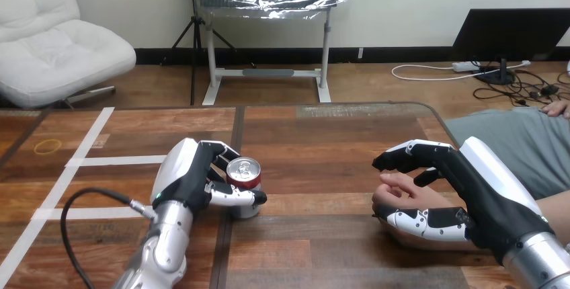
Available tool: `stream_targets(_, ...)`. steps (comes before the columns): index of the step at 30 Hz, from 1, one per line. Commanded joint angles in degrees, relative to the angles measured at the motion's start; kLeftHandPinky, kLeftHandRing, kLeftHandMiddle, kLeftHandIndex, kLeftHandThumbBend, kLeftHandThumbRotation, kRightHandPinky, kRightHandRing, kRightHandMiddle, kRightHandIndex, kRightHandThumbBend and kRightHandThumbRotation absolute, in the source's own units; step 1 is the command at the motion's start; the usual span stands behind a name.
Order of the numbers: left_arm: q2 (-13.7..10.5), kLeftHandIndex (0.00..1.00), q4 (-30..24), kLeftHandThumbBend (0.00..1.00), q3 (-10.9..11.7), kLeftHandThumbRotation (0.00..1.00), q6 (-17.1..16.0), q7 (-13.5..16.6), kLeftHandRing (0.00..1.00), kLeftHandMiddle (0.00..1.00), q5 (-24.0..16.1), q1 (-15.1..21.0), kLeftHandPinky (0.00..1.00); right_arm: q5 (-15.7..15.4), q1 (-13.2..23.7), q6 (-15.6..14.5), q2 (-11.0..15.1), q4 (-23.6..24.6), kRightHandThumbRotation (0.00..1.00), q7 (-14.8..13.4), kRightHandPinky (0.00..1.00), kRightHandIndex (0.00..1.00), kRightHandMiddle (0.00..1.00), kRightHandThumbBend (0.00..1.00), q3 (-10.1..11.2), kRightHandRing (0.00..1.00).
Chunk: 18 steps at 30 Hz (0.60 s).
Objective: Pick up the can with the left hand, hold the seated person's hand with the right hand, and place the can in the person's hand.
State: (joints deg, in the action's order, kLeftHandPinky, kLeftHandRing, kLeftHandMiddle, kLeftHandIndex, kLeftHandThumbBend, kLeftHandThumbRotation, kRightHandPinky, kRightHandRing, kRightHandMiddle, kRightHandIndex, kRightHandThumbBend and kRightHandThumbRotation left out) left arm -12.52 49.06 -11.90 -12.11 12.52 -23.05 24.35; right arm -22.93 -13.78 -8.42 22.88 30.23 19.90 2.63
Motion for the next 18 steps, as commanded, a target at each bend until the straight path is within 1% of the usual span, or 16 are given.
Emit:
stream_targets(1, 0.04, 0.50, -5.13, 0.64, 1.83, 0.00, -2.44, 0.70, 0.40, 0.45, 1.71, 1.89, 0.38, -0.04, 3.52, 0.14, 1.03, 2.85, 0.00, -0.33, 0.68, 0.68, 0.74, 0.60, 0.64, 0.76)
stream_targets(4, 0.44, 0.50, -6.93, 0.64, 2.12, 0.00, -2.26, 0.07, 0.41, 0.45, 2.58, 1.56, 0.39, 0.02, 3.60, 0.42, 1.02, 2.52, 0.00, -0.48, 0.68, 0.68, 0.74, 0.61, 0.65, 0.76)
stream_targets(9, 0.93, 0.50, -9.83, 0.65, 2.40, 0.00, -3.27, -0.86, 0.41, 0.45, 4.18, 0.94, 0.39, 0.11, 3.71, 0.40, 0.90, 2.48, 0.00, -0.55, 0.67, 0.68, 0.74, 0.61, 0.63, 0.76)
stream_targets(13, 1.41, 0.50, -12.02, 0.65, 2.74, 0.00, -3.30, -1.87, 0.41, 0.45, 5.19, 0.54, 0.40, 0.12, 3.79, 0.24, 0.93, 2.53, 0.00, -0.45, 0.67, 0.69, 0.74, 0.60, 0.64, 0.76)
stream_targets(16, 1.57, 0.50, -13.37, 0.65, 2.72, 0.00, -4.18, -2.28, 0.41, 0.44, 5.70, 0.33, 0.40, 0.04, 3.91, 0.34, 1.01, 2.32, 0.00, -0.49, 0.67, 0.69, 0.74, 0.60, 0.63, 0.76)
stream_targets(18, 1.82, 0.50, -15.12, 0.65, 2.71, 0.00, -3.71, -2.80, 0.41, 0.44, 6.10, 0.03, 0.40, 0.08, 3.87, 0.11, 0.95, 2.47, 0.00, -0.45, 0.67, 0.69, 0.75, 0.60, 0.70, 0.76)
